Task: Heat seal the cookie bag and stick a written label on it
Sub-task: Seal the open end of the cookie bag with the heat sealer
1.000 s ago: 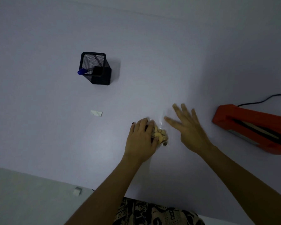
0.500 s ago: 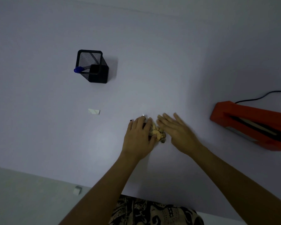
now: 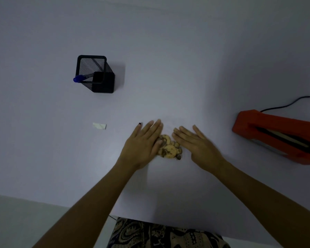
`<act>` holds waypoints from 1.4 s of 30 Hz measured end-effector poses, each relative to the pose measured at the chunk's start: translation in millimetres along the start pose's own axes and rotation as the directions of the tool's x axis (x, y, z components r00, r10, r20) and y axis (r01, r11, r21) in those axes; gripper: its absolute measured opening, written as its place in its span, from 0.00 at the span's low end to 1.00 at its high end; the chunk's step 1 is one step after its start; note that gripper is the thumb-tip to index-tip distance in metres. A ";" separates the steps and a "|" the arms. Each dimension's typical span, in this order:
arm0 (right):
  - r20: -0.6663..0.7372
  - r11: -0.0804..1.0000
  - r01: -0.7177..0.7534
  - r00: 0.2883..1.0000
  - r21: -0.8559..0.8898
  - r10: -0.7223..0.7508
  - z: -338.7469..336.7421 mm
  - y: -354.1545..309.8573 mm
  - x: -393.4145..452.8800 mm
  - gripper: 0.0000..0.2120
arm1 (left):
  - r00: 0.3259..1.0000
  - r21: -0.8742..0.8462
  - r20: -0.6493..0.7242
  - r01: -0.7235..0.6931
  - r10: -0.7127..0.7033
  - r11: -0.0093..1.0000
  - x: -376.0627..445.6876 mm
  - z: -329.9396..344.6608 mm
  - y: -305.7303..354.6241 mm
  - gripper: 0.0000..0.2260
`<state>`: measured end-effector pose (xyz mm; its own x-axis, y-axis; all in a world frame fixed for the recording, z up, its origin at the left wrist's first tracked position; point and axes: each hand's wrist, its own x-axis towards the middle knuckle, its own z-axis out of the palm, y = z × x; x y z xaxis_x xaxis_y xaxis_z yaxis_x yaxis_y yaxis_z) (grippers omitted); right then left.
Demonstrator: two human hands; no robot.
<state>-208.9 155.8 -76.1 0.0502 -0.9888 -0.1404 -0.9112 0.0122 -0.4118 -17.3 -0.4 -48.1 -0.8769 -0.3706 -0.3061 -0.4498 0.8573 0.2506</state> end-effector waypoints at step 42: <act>-0.004 0.974 -0.223 0.975 0.035 0.223 -15.2 -11.3 -16.9 0.26 | 0.981 -0.267 -0.060 0.163 -0.185 0.950 -1.8 -0.1 22.0 0.27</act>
<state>-205.7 170.1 -55.5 -0.1562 -0.9617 -0.2254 -0.8843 0.2379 -0.4018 -25.6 19.1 -41.9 -0.7873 -0.5434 -0.2913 -0.6151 0.6588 0.4332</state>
